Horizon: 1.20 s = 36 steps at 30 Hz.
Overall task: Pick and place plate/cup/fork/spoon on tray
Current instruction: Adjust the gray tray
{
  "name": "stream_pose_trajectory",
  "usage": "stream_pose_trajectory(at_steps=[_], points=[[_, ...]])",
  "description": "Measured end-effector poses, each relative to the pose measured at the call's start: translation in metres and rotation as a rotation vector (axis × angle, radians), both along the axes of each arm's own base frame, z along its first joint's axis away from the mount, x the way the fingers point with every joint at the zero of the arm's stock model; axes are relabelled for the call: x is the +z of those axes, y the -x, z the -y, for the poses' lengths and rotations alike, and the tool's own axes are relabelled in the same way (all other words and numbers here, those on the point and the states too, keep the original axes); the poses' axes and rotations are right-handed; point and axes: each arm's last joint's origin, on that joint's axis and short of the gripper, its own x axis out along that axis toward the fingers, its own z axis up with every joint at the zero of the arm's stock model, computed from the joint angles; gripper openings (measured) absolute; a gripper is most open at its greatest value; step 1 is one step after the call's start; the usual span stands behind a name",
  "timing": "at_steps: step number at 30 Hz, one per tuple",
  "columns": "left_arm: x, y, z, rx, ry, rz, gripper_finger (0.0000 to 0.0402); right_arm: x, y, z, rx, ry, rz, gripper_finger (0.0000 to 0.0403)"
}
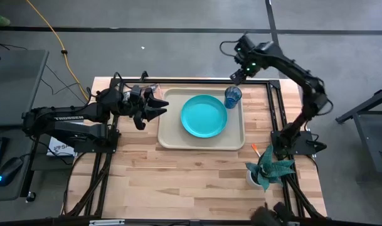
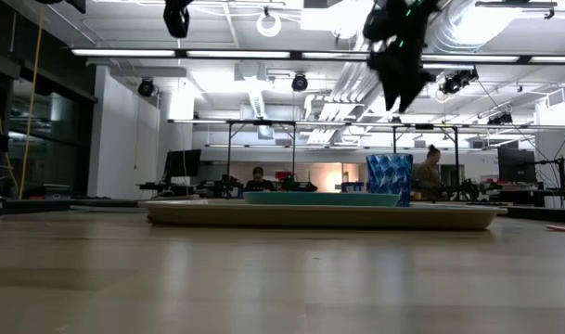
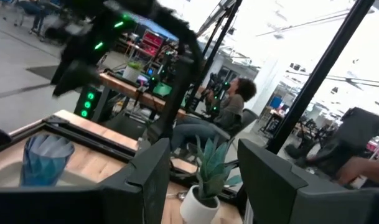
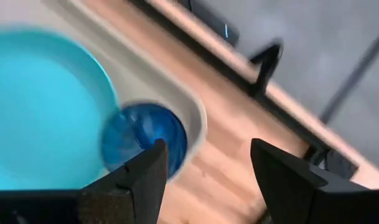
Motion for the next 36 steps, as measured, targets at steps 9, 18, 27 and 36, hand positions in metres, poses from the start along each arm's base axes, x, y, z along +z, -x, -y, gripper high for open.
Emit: stream_pose_trajectory(at_steps=[9, 18, 27, 36], points=[[0.000, 0.000, -0.001, 0.041, -0.094, -0.012, 0.0170, 0.031, 0.044, -0.076, -0.007, 0.188, 0.502, 0.0220], [0.000, 0.001, -0.004, 0.156, -0.111, -0.023, 0.0170, -0.001, 0.061, -0.131, 0.023, 0.168, 0.806, 0.0220], [-0.001, 0.001, -0.005, 0.178, -0.142, -0.034, 0.0170, 0.010, 0.037, -0.151, 0.217, 0.214, 1.000, 0.0220], [-0.001, 0.001, -0.005, 0.178, -0.142, -0.034, 0.0170, 0.017, 0.028, -0.166, 0.405, 0.299, 1.034, 0.0220]])
